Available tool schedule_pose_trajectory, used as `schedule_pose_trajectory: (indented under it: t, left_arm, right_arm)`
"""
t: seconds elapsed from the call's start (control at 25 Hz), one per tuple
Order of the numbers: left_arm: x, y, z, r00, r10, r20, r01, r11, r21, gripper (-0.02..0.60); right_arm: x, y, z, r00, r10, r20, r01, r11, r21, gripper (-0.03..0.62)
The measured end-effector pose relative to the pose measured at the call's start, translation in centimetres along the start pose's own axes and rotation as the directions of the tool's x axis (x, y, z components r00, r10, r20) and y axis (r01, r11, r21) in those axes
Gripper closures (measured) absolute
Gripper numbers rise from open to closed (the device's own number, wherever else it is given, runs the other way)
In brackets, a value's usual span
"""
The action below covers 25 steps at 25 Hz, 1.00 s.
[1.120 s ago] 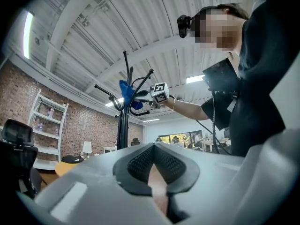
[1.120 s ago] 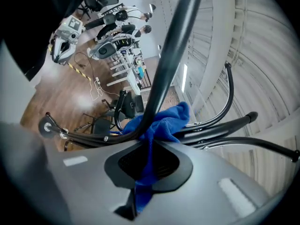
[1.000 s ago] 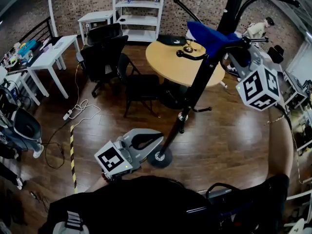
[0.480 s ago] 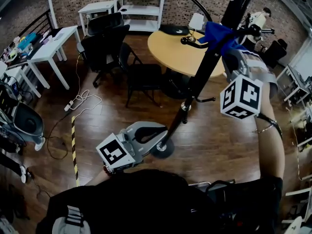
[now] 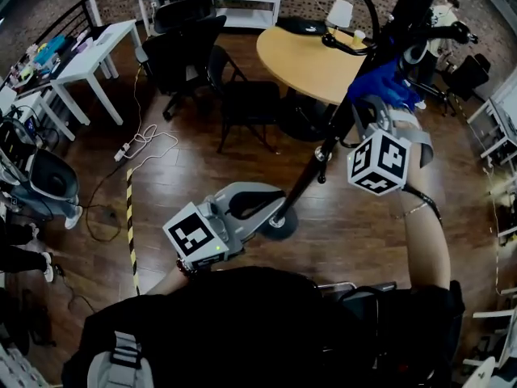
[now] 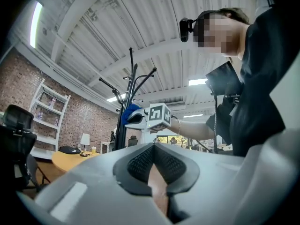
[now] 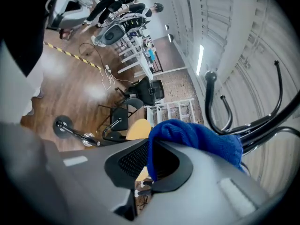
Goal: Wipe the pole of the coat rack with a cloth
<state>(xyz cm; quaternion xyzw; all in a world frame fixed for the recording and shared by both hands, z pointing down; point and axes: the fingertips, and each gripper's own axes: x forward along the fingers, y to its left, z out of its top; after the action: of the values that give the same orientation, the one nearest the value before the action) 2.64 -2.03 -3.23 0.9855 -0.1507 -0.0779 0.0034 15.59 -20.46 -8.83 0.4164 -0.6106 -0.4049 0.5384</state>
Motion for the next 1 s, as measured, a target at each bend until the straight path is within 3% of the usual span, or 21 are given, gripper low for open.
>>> schedule_pose_trajectory:
  t: [0.2, 0.4, 0.56, 0.64, 0.76, 0.84, 1.0]
  left_arm:
    - [-0.4, -0.6, -1.5, 1.000, 0.002, -0.025, -0.003, 0.999, -0.035, 0.588]
    - [-0.4, -1.0, -2.9, 0.999, 0.024, -0.048, -0.027, 0.998, -0.061, 0.588]
    - [-1.4, -1.3, -4.2, 0.994, 0.052, -0.093, -0.059, 0.995, -0.076, 0.588]
    - [-2.2, -1.3, -4.5, 0.991, 0.072, -0.109, -0.080, 0.994, -0.070, 0.588]
    - [-3.3, -1.6, -4.8, 0.987, 0.114, -0.113, -0.121, 0.991, -0.058, 0.588]
    - [-3.6, -1.8, -5.0, 0.985, 0.130, -0.112, -0.136, 0.989, -0.053, 0.588]
    - [-3.5, -2.2, -4.4, 0.985, 0.138, -0.104, -0.143, 0.989, -0.048, 0.588]
  right_arm:
    - [1.9, 4.7, 0.1, 0.993, 0.048, 0.105, -0.063, 0.987, 0.148, 0.576]
    - [3.6, 11.0, -1.0, 0.965, 0.167, 0.201, -0.213, 0.947, 0.238, 0.576]
    - [5.2, 16.9, -2.9, 0.942, 0.270, 0.197, -0.318, 0.908, 0.274, 0.576]
    - [5.8, 19.0, -3.7, 0.922, 0.327, 0.207, -0.381, 0.863, 0.333, 0.576]
    - [6.3, 19.6, -4.0, 0.890, 0.349, 0.292, -0.451, 0.761, 0.466, 0.576]
    - [6.5, 19.7, -4.1, 0.869, 0.374, 0.323, -0.492, 0.718, 0.492, 0.576]
    - [5.8, 20.9, -3.3, 0.777, 0.505, 0.376, -0.629, 0.604, 0.489, 0.576]
